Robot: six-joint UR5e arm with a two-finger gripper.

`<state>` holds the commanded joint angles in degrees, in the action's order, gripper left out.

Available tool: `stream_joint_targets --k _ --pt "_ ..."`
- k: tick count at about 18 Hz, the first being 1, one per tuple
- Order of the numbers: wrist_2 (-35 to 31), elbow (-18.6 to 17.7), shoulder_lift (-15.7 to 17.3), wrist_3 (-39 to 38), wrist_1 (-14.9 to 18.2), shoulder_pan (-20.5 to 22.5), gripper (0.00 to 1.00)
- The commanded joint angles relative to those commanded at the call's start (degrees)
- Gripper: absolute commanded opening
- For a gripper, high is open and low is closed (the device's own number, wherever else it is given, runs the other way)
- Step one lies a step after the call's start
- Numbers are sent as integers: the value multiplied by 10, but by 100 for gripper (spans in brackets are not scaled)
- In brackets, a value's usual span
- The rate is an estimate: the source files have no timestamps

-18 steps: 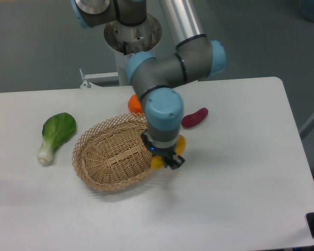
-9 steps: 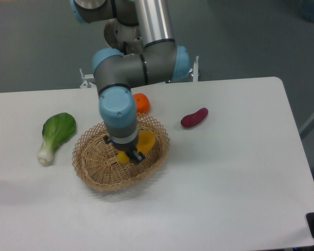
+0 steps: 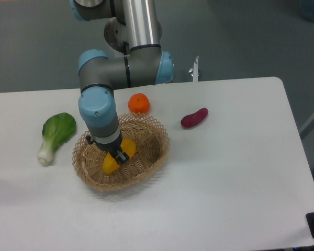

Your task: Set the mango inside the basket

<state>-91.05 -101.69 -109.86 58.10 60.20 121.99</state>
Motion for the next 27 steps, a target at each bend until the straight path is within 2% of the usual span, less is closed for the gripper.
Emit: stream_joint_targets --k 1,5,9,12,16,20,22,27 --pt "1 -2 2 -1 0 0 100" --pt "0 -4 4 5 -1 2 100" --pt "0 3 6 13 -1 30 100" --pt "0 8 12 19 0 59 100" --pt "0 25 19 78 4 100 100" --pt "1 68 12 88 11 154 100" --pt "1 83 9 126 12 179 100" --pt "0 96 -2 180 12 247 100"
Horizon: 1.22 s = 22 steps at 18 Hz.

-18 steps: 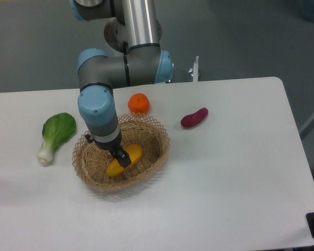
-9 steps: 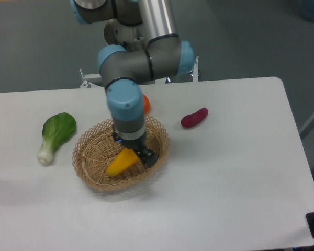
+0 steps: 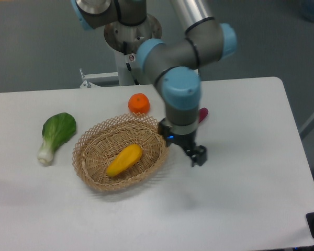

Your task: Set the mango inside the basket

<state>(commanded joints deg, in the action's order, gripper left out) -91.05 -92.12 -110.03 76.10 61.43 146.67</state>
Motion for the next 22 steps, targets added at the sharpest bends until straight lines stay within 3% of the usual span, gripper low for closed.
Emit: stream_joint_targets --k 2,6,8,12,22 --pt "0 23 -12 16 4 20 100" --pt "-1 96 -51 18 70 46 100" --pt "0 117 -64 19 81 57 100" --pt "0 120 -68 89 79 89 100" --pt "-1 128 -84 106 74 106 100"
